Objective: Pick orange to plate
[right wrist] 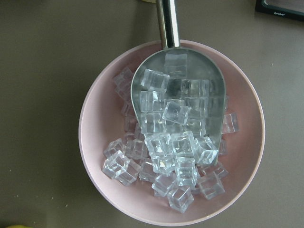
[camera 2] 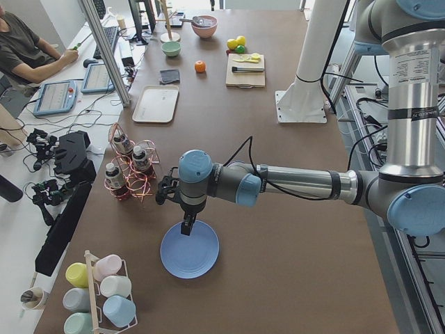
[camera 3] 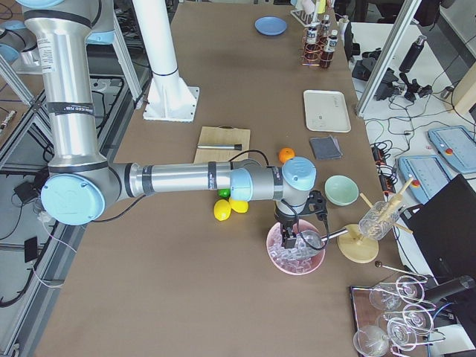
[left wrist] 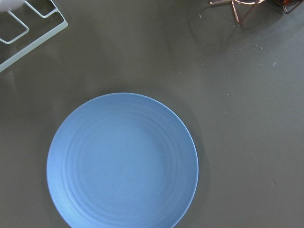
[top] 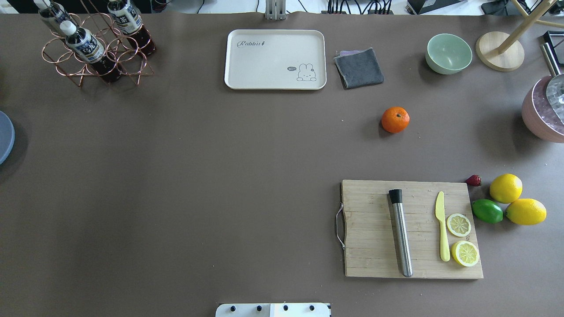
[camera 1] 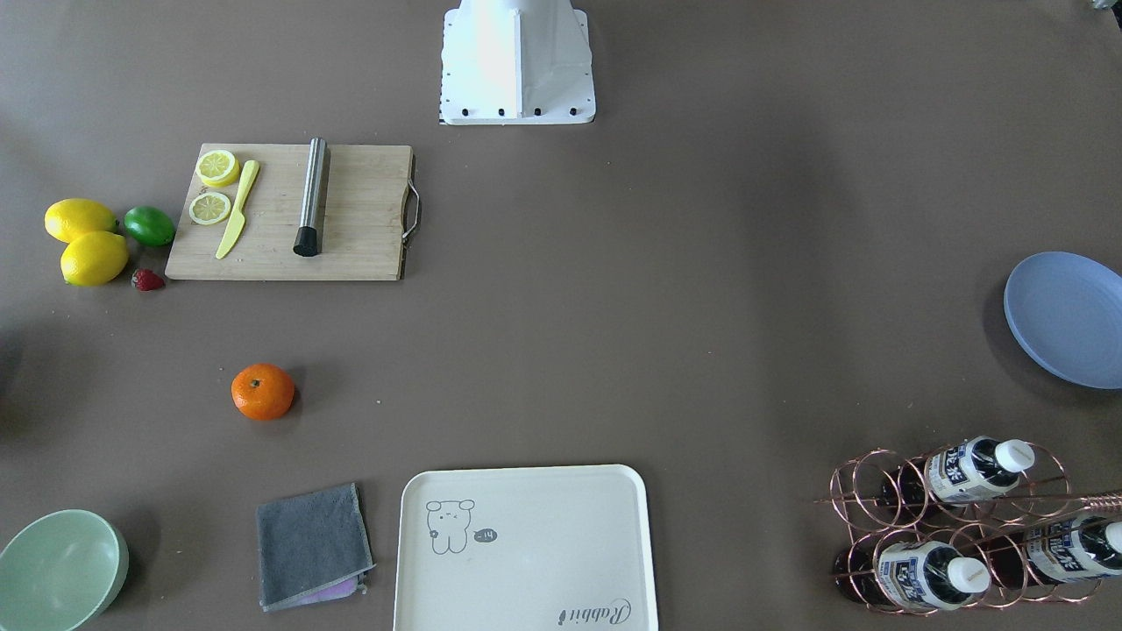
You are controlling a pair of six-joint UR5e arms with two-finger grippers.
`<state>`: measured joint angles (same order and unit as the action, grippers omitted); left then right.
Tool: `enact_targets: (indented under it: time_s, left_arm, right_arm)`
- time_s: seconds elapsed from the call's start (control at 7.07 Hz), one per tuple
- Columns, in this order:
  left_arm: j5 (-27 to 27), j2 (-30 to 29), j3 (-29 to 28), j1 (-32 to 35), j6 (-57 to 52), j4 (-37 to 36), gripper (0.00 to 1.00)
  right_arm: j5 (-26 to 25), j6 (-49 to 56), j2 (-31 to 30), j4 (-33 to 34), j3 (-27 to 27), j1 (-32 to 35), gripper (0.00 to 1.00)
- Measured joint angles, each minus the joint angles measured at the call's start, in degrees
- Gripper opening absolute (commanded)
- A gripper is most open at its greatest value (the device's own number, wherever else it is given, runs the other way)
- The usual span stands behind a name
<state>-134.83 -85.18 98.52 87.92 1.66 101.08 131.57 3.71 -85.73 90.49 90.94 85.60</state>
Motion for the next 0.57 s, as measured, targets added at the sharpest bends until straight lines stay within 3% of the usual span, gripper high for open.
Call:
enact_targets:
  time_s: [0.57]
  left_arm:
    - [-0.1, 1.0, 1.4, 0.1, 1.4, 0.4, 0.97]
  right_arm:
    - [0.0, 0.0, 0.2, 0.0, 0.0, 0.0, 1.00]
